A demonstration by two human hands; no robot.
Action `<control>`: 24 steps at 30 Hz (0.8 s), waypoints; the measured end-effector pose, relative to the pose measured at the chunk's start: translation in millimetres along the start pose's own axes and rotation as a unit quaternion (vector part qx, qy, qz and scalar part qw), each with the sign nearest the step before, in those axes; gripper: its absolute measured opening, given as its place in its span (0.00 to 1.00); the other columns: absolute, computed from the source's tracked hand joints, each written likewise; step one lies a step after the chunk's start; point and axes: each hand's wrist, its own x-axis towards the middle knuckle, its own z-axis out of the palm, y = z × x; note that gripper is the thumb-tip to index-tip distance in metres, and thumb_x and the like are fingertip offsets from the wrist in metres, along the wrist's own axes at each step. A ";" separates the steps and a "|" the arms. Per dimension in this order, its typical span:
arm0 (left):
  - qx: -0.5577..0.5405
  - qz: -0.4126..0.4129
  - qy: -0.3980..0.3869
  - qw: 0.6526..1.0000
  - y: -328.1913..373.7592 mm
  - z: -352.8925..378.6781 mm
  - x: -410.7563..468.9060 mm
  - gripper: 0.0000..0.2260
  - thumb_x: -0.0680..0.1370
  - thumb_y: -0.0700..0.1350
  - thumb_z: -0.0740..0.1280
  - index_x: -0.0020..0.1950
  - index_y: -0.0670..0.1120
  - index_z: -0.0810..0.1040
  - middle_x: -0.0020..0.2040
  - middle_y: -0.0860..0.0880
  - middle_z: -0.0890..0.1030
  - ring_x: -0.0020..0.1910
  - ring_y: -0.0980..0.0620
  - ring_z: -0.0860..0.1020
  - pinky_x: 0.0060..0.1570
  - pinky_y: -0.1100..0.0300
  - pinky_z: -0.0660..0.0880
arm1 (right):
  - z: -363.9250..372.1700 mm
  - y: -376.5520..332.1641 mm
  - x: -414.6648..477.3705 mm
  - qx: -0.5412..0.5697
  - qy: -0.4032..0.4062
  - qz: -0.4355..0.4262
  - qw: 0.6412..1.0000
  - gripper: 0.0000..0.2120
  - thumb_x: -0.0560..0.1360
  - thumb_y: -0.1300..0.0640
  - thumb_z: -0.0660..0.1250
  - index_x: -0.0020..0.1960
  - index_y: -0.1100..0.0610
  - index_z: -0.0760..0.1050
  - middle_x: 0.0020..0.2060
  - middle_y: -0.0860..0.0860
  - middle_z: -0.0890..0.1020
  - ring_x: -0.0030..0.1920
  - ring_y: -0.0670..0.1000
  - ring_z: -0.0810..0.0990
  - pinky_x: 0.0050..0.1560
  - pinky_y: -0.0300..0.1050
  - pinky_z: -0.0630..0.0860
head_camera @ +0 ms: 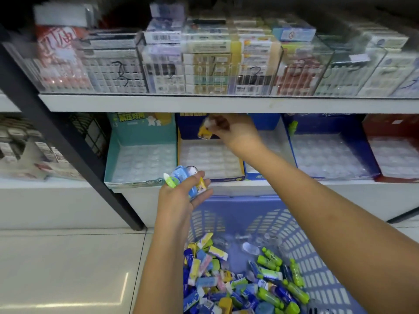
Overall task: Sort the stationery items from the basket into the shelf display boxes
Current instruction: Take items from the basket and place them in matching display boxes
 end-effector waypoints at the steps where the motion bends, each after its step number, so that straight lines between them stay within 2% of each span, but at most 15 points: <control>1: -0.006 0.002 0.001 1.000 2.0 -4.5 1.3 0.04 0.75 0.35 0.68 0.49 0.38 0.78 0.49 0.41 0.84 0.48 0.44 0.84 0.39 0.56 0.81 | 11.5 -2.1 10.0 -0.019 -0.016 -0.020 0.999 0.09 0.76 0.59 0.65 0.55 0.58 0.78 0.48 0.53 0.82 0.50 0.52 0.80 0.51 0.38 0.72; 3: -0.017 0.007 0.015 1.000 5.8 -11.6 4.6 0.04 0.75 0.35 0.67 0.49 0.37 0.78 0.46 0.41 0.83 0.48 0.44 0.84 0.38 0.56 0.81 | 30.0 -3.5 22.7 -0.024 -0.049 -0.043 0.998 0.09 0.77 0.61 0.63 0.56 0.60 0.76 0.48 0.55 0.81 0.49 0.52 0.79 0.51 0.40 0.72; 6: -0.034 0.013 0.037 0.999 10.3 -21.8 9.8 0.03 0.75 0.34 0.67 0.48 0.38 0.78 0.43 0.41 0.82 0.47 0.45 0.84 0.38 0.57 0.81 | 45.3 2.4 31.7 -0.057 -0.075 -0.066 0.993 0.12 0.77 0.62 0.62 0.60 0.61 0.73 0.51 0.58 0.80 0.51 0.55 0.78 0.55 0.50 0.74; 9: -0.035 0.016 0.042 0.998 11.5 -29.8 14.4 0.03 0.75 0.34 0.69 0.47 0.38 0.79 0.42 0.42 0.82 0.46 0.45 0.84 0.38 0.57 0.81 | 54.9 9.8 35.4 -0.077 -0.077 -0.084 0.990 0.11 0.77 0.64 0.62 0.59 0.63 0.73 0.51 0.59 0.80 0.52 0.56 0.78 0.55 0.52 0.75; 15: -0.002 0.018 0.048 0.999 9.9 -35.7 20.2 0.04 0.73 0.36 0.71 0.47 0.38 0.80 0.40 0.45 0.83 0.37 0.50 0.83 0.37 0.59 0.81 | 63.7 7.1 40.9 -0.037 -0.094 -0.039 0.994 0.10 0.75 0.65 0.64 0.56 0.66 0.75 0.50 0.62 0.80 0.53 0.59 0.79 0.57 0.56 0.74; 17: 0.003 0.022 0.044 0.999 8.8 -36.3 20.7 0.05 0.73 0.36 0.72 0.48 0.38 0.80 0.39 0.46 0.83 0.35 0.51 0.83 0.38 0.58 0.81 | 62.7 6.5 43.9 -0.043 -0.087 -0.021 0.995 0.11 0.75 0.65 0.65 0.56 0.64 0.76 0.51 0.60 0.81 0.53 0.58 0.79 0.57 0.54 0.74; 21: 0.010 0.037 0.045 0.998 9.4 -35.0 16.9 0.08 0.72 0.36 0.72 0.51 0.37 0.80 0.39 0.46 0.83 0.36 0.52 0.82 0.38 0.58 0.81 | 59.1 -5.4 44.8 -0.185 -0.126 -0.030 0.974 0.18 0.77 0.58 0.64 0.67 0.58 0.72 0.61 0.57 0.76 0.61 0.56 0.75 0.59 0.42 0.69; 23: 0.017 0.051 0.052 0.997 11.0 -35.0 15.6 0.08 0.72 0.36 0.72 0.50 0.37 0.80 0.40 0.46 0.83 0.36 0.51 0.83 0.37 0.61 0.80 | 54.4 -16.8 30.9 -0.166 -0.078 -0.019 0.983 0.18 0.77 0.53 0.65 0.65 0.57 0.73 0.57 0.55 0.78 0.57 0.53 0.76 0.53 0.40 0.68; 24: 0.023 0.060 0.057 0.996 11.7 -35.2 15.6 0.07 0.72 0.36 0.72 0.50 0.38 0.80 0.40 0.46 0.83 0.36 0.50 0.83 0.36 0.61 0.80 | 49.9 -22.1 19.3 -0.105 -0.064 0.010 0.992 0.15 0.76 0.51 0.66 0.60 0.57 0.76 0.50 0.53 0.80 0.50 0.50 0.78 0.47 0.39 0.70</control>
